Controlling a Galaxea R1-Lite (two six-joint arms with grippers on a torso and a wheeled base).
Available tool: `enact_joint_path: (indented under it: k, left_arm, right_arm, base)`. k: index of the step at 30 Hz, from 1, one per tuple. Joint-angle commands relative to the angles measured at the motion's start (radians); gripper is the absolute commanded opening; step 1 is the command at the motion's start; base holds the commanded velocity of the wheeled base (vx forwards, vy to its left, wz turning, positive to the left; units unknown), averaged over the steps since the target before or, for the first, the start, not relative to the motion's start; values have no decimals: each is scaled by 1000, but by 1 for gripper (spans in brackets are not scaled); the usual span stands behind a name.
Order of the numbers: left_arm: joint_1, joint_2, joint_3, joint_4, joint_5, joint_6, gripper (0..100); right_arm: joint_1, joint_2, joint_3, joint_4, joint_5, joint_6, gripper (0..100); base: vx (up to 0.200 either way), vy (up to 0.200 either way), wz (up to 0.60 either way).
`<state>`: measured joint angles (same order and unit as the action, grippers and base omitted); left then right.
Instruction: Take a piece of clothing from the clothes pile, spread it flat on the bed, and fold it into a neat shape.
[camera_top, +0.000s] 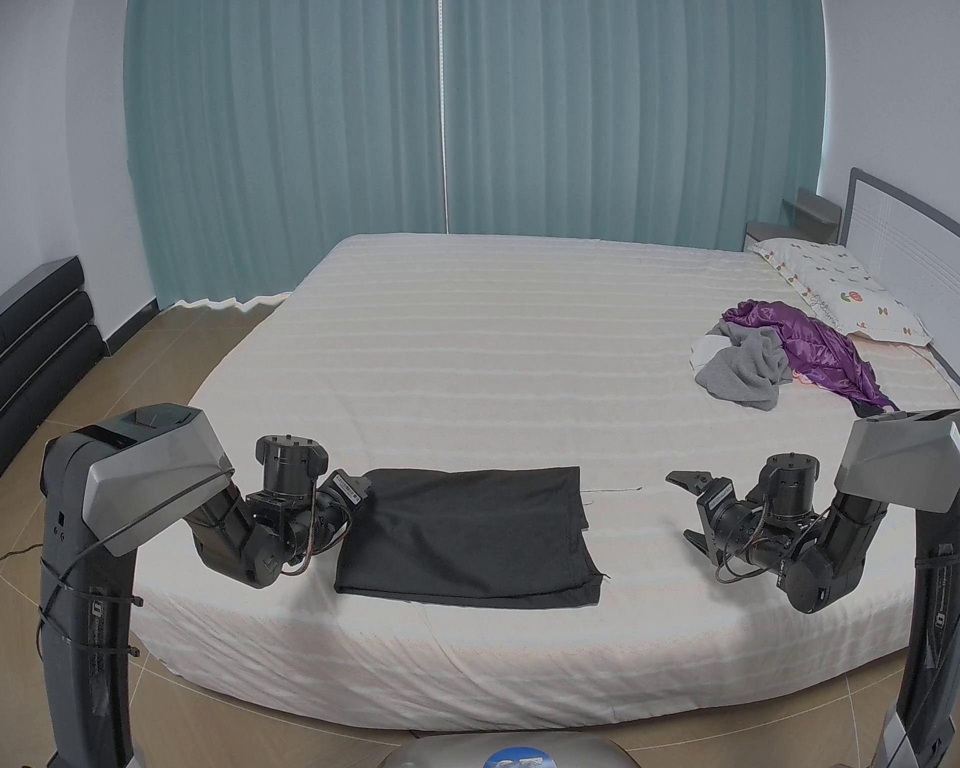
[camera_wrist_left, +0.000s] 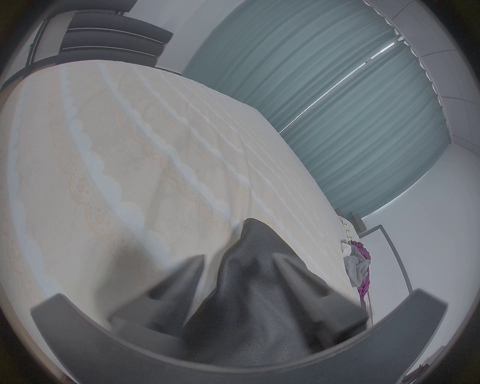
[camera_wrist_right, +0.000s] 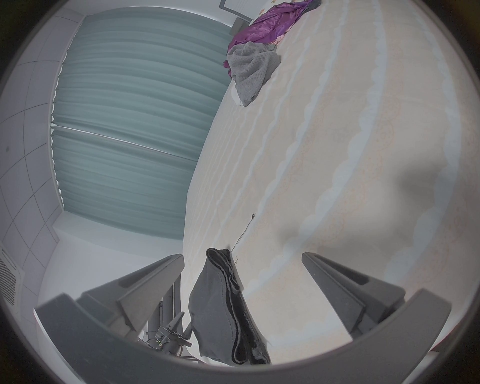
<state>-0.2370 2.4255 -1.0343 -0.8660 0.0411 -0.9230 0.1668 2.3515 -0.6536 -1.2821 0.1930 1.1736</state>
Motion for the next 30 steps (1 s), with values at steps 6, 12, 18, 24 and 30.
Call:
enact_joint_path:
  k: [6,12,18,24,30]
  left_arm:
    - [8,-25,23,4,3,-28,100]
    - [13,-97,77,25,5,-50,100]
    - [44,-194,91,30,31,-77,100]
    - [61,-387,200,-19,62,-89,100]
    - [54,-635,307,-99,89,-45,100]
  right_arm:
    - [-3,0,0,-2,-1,3,100]
    - [-4,-8,-1,0,-4,4,100]
    - [-30,-179,45,3,-53,-52,100]
    - [-53,-379,167,-14,-125,-250,100]
    - [-67,-658,322,-68,-168,-473,100]
  base:
    - [0,0,0]
    - [0,0,0]
    - [0,0,0]
    - [0,0,0]
    - [0,0,0]
